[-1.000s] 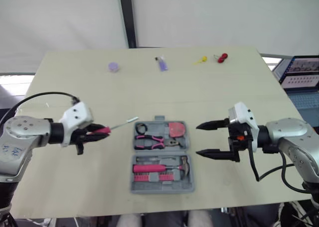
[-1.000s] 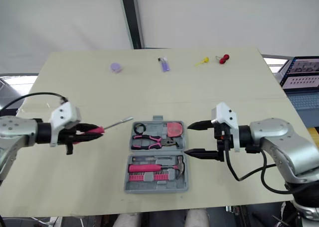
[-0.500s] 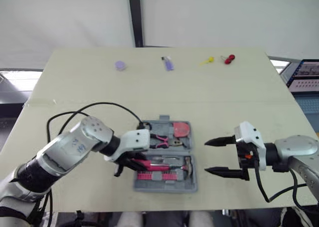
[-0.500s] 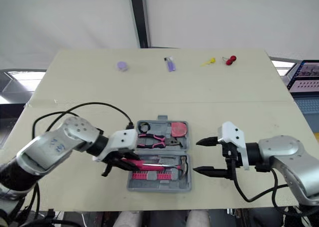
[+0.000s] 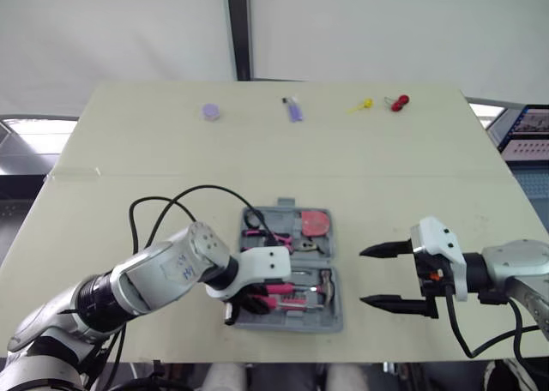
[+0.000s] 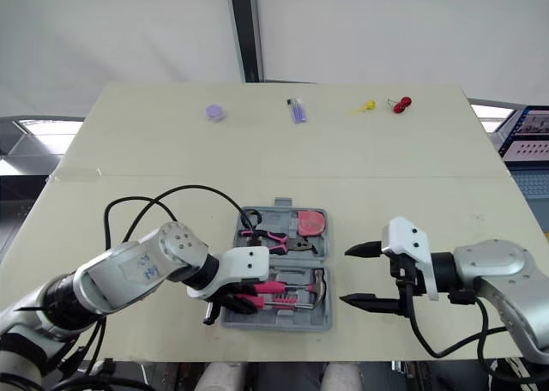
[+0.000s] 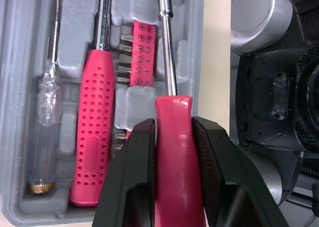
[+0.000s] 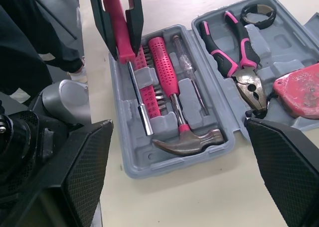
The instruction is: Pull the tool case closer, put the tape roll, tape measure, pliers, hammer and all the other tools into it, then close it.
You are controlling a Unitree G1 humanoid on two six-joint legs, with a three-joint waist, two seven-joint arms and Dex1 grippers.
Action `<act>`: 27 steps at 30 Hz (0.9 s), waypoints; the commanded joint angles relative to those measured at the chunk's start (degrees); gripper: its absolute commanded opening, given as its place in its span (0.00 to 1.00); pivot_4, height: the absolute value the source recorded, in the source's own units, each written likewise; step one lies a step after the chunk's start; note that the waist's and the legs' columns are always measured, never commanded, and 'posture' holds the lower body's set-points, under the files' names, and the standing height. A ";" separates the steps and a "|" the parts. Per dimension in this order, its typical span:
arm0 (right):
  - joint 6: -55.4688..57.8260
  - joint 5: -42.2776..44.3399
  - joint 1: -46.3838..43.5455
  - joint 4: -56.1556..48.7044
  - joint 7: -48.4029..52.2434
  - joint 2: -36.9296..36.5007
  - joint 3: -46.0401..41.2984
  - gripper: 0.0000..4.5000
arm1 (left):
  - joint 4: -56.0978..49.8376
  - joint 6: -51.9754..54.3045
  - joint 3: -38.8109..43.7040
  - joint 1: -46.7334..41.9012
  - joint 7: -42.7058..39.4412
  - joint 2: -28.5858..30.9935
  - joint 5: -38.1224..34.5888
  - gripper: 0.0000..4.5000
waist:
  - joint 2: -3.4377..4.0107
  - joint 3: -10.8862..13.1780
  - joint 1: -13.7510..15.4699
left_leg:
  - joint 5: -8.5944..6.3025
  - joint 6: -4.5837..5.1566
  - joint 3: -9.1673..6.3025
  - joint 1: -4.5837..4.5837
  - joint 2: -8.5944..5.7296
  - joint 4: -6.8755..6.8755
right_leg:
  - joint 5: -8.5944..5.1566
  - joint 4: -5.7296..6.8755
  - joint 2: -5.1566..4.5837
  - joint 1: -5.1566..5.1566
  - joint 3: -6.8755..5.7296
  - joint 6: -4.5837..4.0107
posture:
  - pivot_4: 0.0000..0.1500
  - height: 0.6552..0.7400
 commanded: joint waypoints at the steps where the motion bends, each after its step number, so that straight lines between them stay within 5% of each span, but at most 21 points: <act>1: -0.39 1.22 -0.11 -1.55 0.26 -0.38 -1.73 1.00 | -3.39 3.21 -0.23 -1.15 1.84 -1.08 -2.41 0.14 | 0.00 0.00 0.05 | 0.00 0.00 0.00 -0.01 0.00 0.02 | 0.00 0.00 0.00 0.00 0.00 0.00 | 1.00 1.00; 27: 1.44 3.20 2.73 -3.77 0.59 -2.31 -4.34 1.00 | 2.11 0.67 -5.25 -2.40 7.93 -3.54 -6.27 0.14 | 0.00 0.00 0.23 | -0.03 0.06 -0.31 -0.42 -0.07 0.33 | 0.00 -0.01 0.02 -0.03 -0.08 0.00 | 1.00 1.00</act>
